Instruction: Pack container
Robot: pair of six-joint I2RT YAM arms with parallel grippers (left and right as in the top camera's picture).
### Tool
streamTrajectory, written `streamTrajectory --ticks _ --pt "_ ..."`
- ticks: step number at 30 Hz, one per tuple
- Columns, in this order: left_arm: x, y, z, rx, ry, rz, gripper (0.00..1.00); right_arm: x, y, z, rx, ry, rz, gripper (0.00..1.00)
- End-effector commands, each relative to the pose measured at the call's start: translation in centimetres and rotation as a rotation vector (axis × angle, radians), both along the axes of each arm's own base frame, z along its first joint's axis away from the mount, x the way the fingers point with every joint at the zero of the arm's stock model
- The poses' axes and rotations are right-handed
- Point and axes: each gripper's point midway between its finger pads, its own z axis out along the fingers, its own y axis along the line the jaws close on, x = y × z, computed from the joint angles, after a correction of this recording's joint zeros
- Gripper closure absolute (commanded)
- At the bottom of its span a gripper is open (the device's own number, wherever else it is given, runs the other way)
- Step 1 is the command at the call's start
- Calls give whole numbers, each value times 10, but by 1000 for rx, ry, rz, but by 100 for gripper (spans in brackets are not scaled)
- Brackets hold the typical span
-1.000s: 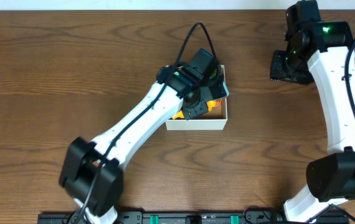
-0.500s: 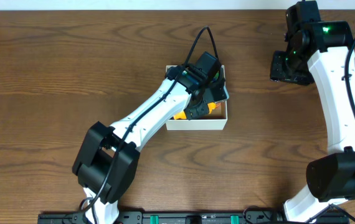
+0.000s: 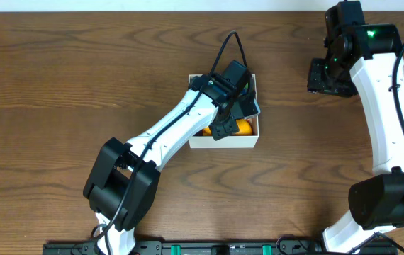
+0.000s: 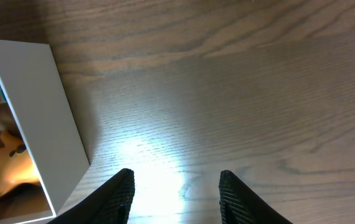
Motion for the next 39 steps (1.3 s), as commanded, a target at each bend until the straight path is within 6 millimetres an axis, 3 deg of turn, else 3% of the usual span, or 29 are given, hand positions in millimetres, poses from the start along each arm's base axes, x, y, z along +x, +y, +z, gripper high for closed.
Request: streamTrajectory --ticks 1,5,10,14,16,19,21,23,29,33,39 --pt "8 8 10 31 -53 17 41 0 -6 2 -8 -3 -2 53" --pt "16 13 46 -3 -140 56 42 1 -6 2 -8 -6 -2 53" --pt "30 47 107 -53 -285 259 36 1 -6 2 -8 -8 -2 45" --pt "33 94 151 -132 -335 467 22 7 -5 4 -7 -30 -2 40" --pt "36 124 169 -167 -364 584 5 14 -5 6 -5 -61 -2 38" --pt "45 171 189 -196 -415 737 2 35 -3 12 2 -154 -2 18" --pt "49 199 194 -195 -434 816 2 56 -3 21 0 -245 -6 13" --pt "51 220 196 -195 -441 888 2 76 -6 32 -20 -340 -5 1" --pt "62 266 202 -162 -505 990 2 112 -3 57 -73 -500 131 1" --pt "60 297 202 -214 -497 1187 2 108 -9 70 -121 -521 148 1" --pt "38 302 199 -269 -430 1170 2 77 -10 106 -98 -564 114 1"
